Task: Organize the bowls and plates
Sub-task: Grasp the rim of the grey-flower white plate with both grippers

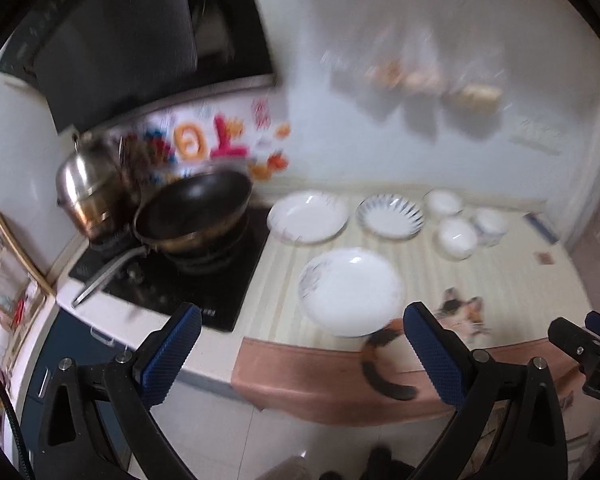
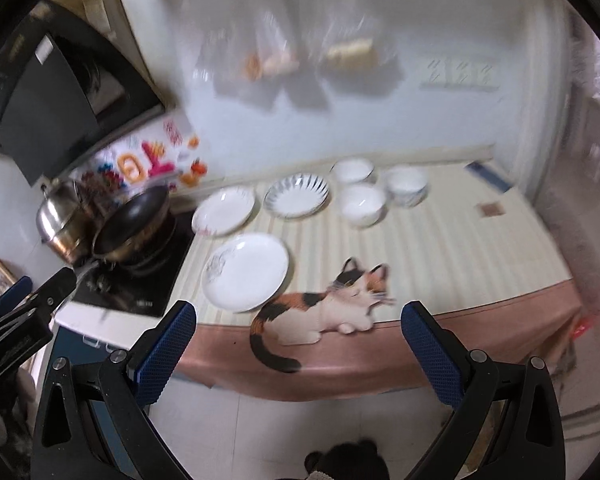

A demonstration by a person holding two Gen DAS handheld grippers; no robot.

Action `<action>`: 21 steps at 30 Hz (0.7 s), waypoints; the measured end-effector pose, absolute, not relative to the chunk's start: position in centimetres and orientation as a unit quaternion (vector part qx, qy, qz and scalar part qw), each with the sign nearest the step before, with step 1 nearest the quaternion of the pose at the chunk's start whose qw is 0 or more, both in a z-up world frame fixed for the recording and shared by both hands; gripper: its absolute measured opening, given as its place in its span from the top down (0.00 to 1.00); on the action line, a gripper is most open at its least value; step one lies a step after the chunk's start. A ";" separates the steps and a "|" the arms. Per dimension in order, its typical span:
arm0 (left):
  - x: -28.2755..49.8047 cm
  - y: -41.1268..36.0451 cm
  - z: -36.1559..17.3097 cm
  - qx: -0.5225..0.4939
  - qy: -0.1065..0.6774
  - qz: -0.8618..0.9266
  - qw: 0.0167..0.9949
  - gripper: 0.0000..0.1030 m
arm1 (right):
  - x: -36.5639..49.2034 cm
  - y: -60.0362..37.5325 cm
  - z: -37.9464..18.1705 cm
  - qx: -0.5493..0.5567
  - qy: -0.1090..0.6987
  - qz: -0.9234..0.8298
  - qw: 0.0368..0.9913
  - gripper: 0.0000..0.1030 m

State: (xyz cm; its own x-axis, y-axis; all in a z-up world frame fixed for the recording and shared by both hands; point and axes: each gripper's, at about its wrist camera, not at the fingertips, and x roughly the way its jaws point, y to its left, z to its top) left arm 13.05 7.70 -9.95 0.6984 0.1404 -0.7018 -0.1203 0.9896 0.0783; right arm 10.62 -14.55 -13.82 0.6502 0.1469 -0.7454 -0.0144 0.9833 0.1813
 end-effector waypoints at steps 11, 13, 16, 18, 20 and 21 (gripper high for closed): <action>29.1 12.6 -24.0 -0.062 0.524 0.074 0.846 0.04 | 30.8 -12.4 -30.1 0.128 0.543 0.133 0.819 0.00; 31.4 13.0 -26.6 -0.072 0.547 0.074 0.831 0.10 | 33.8 -12.4 -32.8 0.141 0.560 0.147 0.803 0.01; 34.2 13.2 -30.3 -0.080 0.582 0.068 0.807 0.23 | 37.6 -11.8 -36.4 0.153 0.585 0.167 0.779 0.11; 35.9 13.5 -32.6 -0.086 0.600 0.065 0.792 0.32 | 40.0 -11.1 -38.9 0.157 0.602 0.186 0.761 0.28; 36.8 13.9 -33.9 -0.097 0.609 0.059 0.785 0.42 | 41.5 -10.6 -40.7 0.157 0.611 0.200 0.750 0.36; 37.2 14.0 -34.7 -0.103 0.615 0.057 0.780 0.45 | 42.2 -10.2 -41.6 0.156 0.615 0.206 0.745 0.41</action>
State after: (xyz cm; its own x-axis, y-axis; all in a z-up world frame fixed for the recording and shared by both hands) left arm 37.17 14.03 -34.70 0.2379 -0.0385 -0.9705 -0.2160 0.9721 -0.0915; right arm 42.24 -10.19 -41.56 0.1589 0.4991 -0.8519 -0.1155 0.8663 0.4860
